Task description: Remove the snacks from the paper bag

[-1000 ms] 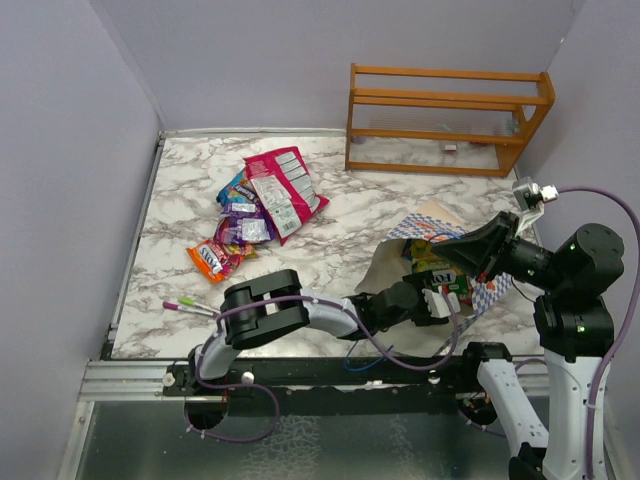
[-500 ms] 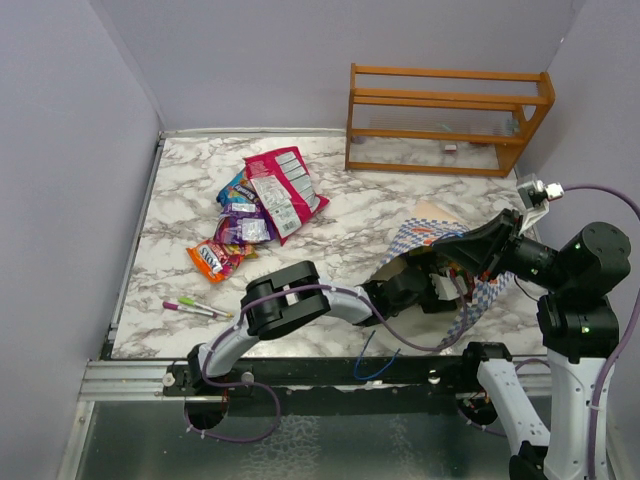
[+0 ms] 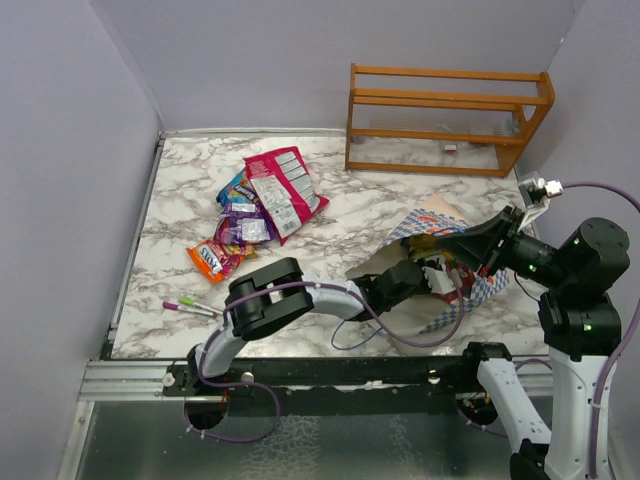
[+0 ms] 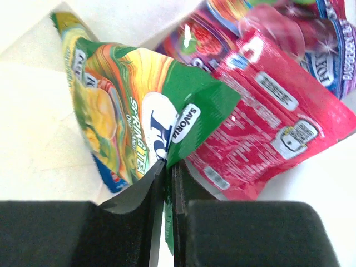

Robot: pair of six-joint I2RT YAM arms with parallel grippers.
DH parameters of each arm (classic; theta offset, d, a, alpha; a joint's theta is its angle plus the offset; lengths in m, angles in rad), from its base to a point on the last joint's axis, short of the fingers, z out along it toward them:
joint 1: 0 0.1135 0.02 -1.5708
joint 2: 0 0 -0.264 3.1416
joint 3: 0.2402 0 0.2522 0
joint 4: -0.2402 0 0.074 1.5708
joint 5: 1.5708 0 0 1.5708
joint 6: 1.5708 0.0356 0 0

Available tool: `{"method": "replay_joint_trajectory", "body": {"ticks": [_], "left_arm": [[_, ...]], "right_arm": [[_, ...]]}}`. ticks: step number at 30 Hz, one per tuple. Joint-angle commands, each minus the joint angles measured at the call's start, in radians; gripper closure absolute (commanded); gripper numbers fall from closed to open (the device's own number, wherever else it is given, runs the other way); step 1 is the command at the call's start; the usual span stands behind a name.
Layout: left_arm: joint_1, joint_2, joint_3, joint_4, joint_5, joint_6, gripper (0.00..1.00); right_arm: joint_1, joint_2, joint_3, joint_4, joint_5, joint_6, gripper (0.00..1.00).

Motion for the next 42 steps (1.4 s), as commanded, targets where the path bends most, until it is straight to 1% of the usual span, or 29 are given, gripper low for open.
{"method": "replay_joint_trajectory", "body": {"ticks": [1,4,10,13,16,19,23,28,30,33,36,40,42], "left_arm": [[0.008,-0.157,-0.048,-0.013,-0.038,-0.028,0.93],[0.006,-0.227,-0.075,-0.069,-0.027,-0.063,0.99],[0.007,-0.366,-0.114,-0.191,0.004,-0.158,1.00],[0.005,-0.439,-0.144,-0.238,0.093,-0.196,1.00],[-0.002,-0.530,-0.191,-0.264,0.232,-0.213,1.00],[-0.028,-0.609,-0.234,-0.306,0.368,-0.200,1.00],[-0.061,-0.725,-0.268,-0.375,0.374,-0.209,1.00],[-0.065,-0.920,-0.296,-0.480,0.344,-0.276,1.00],[-0.065,-1.024,-0.309,-0.517,0.307,-0.287,1.00],[-0.065,-1.166,-0.333,-0.572,0.221,-0.280,1.00],[-0.065,-1.282,-0.321,-0.662,0.084,-0.247,1.00],[-0.065,-1.384,-0.267,-0.792,-0.073,-0.193,1.00],[-0.065,-1.427,-0.247,-0.824,-0.133,-0.167,1.00]], "right_arm": [[0.007,0.000,0.065,-0.035,0.058,-0.053,0.98],[0.007,0.005,0.083,-0.064,0.096,-0.083,0.98],[0.007,0.001,0.075,-0.092,0.184,-0.111,0.98],[0.007,-0.008,0.071,-0.090,0.252,-0.092,0.98],[0.007,-0.020,0.060,-0.061,0.305,-0.058,0.98],[0.007,-0.028,0.050,-0.031,0.338,-0.033,0.98],[0.007,-0.023,0.045,-0.010,0.362,-0.022,0.98],[0.007,-0.026,0.040,-0.004,0.392,-0.016,0.98],[0.007,-0.031,0.031,-0.001,0.403,-0.017,0.98],[0.007,-0.035,0.022,-0.001,0.410,-0.017,0.98],[0.007,-0.036,0.019,-0.001,0.408,-0.019,0.98],[0.007,-0.034,0.021,-0.009,0.418,-0.033,0.98],[0.007,-0.034,0.021,-0.010,0.424,-0.036,0.98]]}}
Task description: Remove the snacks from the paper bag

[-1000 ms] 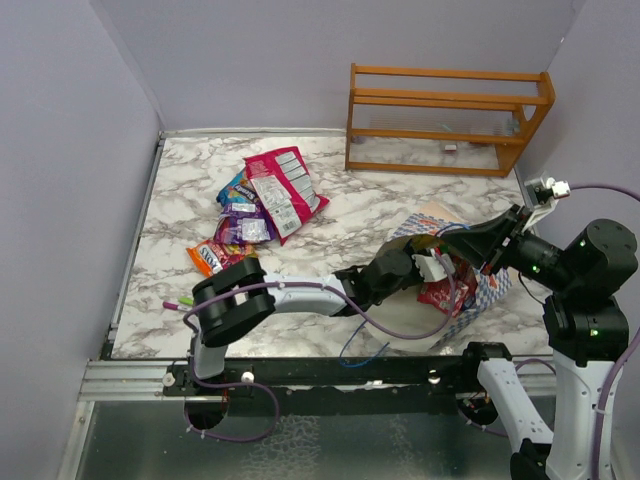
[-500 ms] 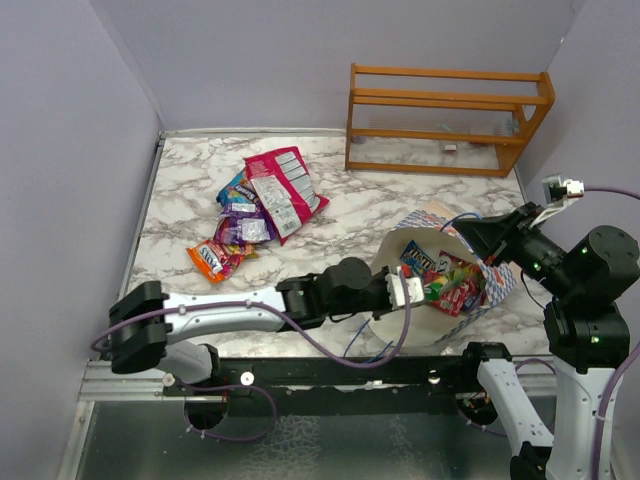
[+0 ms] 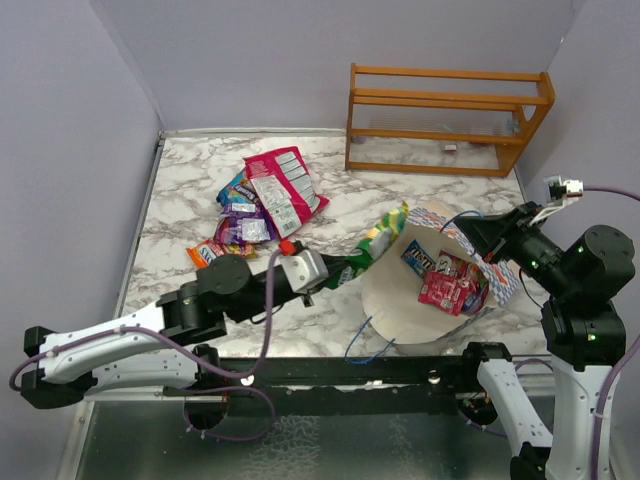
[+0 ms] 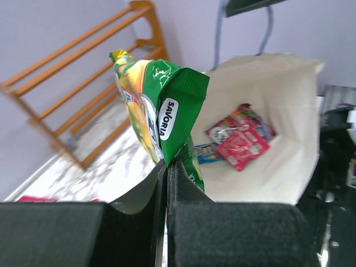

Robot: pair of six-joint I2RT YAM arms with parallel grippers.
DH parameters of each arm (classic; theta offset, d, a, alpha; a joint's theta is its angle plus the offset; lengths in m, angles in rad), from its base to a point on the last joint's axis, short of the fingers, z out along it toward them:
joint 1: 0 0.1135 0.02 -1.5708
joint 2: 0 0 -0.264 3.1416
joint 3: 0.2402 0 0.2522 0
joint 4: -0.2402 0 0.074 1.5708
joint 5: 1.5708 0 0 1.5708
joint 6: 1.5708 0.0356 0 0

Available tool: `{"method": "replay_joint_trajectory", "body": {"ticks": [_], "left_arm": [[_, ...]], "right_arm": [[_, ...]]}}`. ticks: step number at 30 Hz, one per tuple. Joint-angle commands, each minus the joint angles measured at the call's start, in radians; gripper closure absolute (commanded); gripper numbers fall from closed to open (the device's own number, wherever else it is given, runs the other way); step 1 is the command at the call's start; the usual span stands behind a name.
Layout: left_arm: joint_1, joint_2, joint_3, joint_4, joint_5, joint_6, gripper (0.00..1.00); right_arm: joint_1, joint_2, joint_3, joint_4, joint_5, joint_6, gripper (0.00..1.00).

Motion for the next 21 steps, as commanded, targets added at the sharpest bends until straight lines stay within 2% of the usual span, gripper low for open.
{"method": "replay_joint_trajectory", "body": {"ticks": [1,5,10,12,16,21], "left_arm": [[0.004,-0.083,0.061,-0.113,-0.242,0.072,1.00],[0.004,-0.110,0.045,-0.107,-0.512,0.109,1.00],[0.017,-0.052,-0.036,-0.090,-0.769,0.221,1.00],[0.072,-0.032,-0.054,-0.071,-0.770,0.218,1.00],[0.263,0.015,-0.062,-0.084,-0.644,0.134,1.00],[0.533,0.201,-0.019,-0.148,-0.551,0.088,1.00]], "right_arm": [[0.003,-0.010,-0.002,0.026,0.042,-0.013,0.98],[0.003,-0.010,-0.004,0.034,0.042,-0.012,0.98],[0.003,-0.004,0.007,0.041,0.040,-0.015,0.98],[0.003,0.000,0.014,0.037,0.043,-0.021,0.98],[0.003,-0.001,0.021,0.031,0.046,-0.025,0.98],[0.003,-0.007,0.038,0.008,0.054,-0.033,0.98]]}}
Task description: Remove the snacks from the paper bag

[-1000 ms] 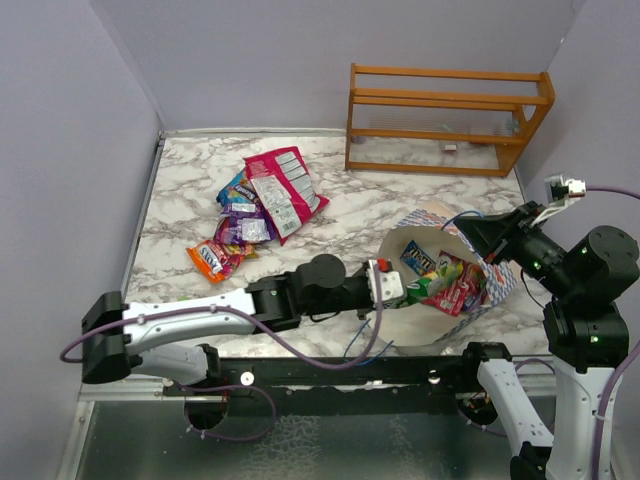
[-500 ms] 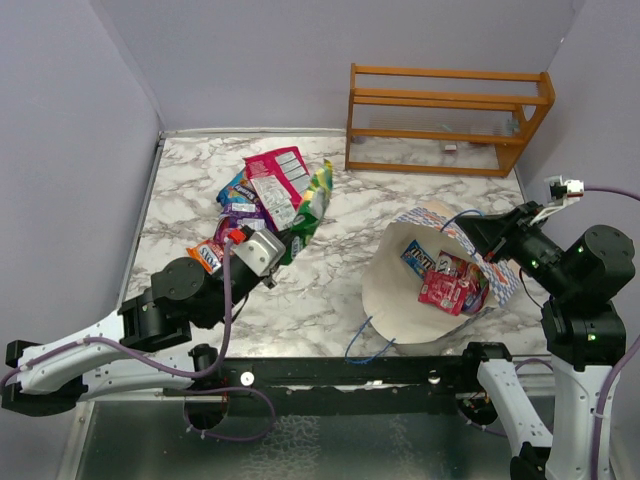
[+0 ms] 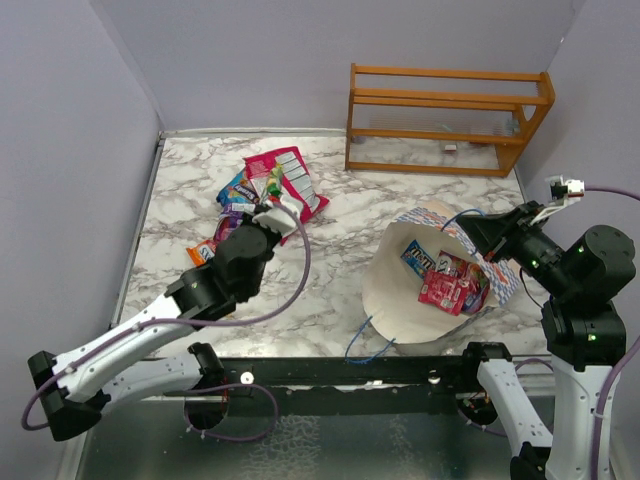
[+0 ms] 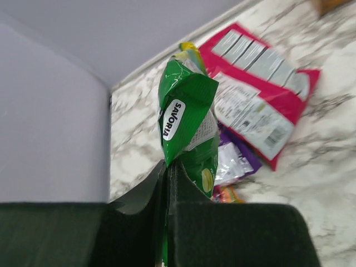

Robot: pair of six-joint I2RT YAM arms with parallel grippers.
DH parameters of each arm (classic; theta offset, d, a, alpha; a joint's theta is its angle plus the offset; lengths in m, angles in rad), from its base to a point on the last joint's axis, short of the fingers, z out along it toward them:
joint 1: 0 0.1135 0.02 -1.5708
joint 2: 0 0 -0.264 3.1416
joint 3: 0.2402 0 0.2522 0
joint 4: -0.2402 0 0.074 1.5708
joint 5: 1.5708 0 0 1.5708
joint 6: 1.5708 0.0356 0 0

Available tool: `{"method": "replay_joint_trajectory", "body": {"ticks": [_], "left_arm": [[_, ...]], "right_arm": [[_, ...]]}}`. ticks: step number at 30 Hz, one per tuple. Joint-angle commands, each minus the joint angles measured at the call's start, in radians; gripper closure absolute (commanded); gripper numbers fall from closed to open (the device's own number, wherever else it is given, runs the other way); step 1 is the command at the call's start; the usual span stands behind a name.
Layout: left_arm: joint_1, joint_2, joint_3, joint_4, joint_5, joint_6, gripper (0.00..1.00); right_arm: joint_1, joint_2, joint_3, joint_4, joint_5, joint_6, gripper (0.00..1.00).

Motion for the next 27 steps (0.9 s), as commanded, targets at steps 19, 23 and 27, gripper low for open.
{"method": "replay_joint_trajectory", "body": {"ticks": [19,23,27], "left_arm": [[0.427,0.499,0.016,0.191,-0.019,-0.018,1.00],[0.450,0.563,0.084,0.066,0.117,-0.126,1.00],[0.464,0.543,0.068,0.061,0.213,-0.160,0.69]], "right_arm": [[0.003,-0.003,0.040,0.021,0.022,-0.009,0.98],[0.003,-0.009,0.036,0.011,0.030,-0.015,0.98],[0.003,-0.015,0.024,0.011,0.030,-0.016,0.98]]}}
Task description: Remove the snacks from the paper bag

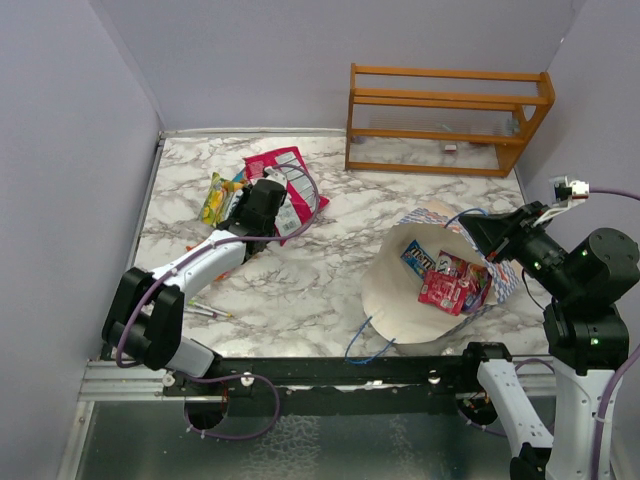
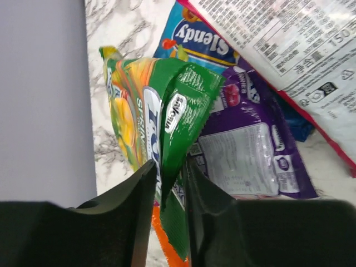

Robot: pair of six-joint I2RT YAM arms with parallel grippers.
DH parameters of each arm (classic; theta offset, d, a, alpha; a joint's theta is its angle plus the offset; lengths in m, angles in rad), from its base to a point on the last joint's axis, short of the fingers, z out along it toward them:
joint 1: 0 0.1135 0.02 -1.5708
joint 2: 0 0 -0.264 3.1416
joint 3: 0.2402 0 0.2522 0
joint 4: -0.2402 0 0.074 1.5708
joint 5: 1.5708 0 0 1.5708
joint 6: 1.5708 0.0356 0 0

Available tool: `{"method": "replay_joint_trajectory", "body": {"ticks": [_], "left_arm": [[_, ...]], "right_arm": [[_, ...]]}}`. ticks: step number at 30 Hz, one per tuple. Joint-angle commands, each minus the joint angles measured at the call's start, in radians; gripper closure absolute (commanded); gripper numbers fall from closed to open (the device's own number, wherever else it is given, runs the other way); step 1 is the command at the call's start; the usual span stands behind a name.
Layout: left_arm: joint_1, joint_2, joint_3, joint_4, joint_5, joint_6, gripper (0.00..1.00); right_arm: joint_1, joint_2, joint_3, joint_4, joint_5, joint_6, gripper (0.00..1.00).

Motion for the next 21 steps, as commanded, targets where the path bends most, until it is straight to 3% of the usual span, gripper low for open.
{"method": "replay_joint_trajectory", "body": {"ticks": [1,5,16,21], "left_arm": [[0.015,-0.044,0.024,-0.009,0.144,-0.089,0.65],[0.015,-0.070,0.016,-0.014,0.198,-0.114,0.53],[0.015,-0.210,-0.033,0.050,0.258,-0.136,0.46],[0.014,-0.330,-0.082,0.089,0.458,-0.198,0.44]], "right_arm": [[0.003,-0.010,0.006,0.016,0.014,-0.007,0.98],[0.003,-0.008,-0.001,0.027,0.007,0.000,0.98],[0.003,-0.006,0.028,0.004,0.010,-0.008,0.98],[0.003,-0.005,0.036,0.001,0.007,-0.007,0.98]]}}
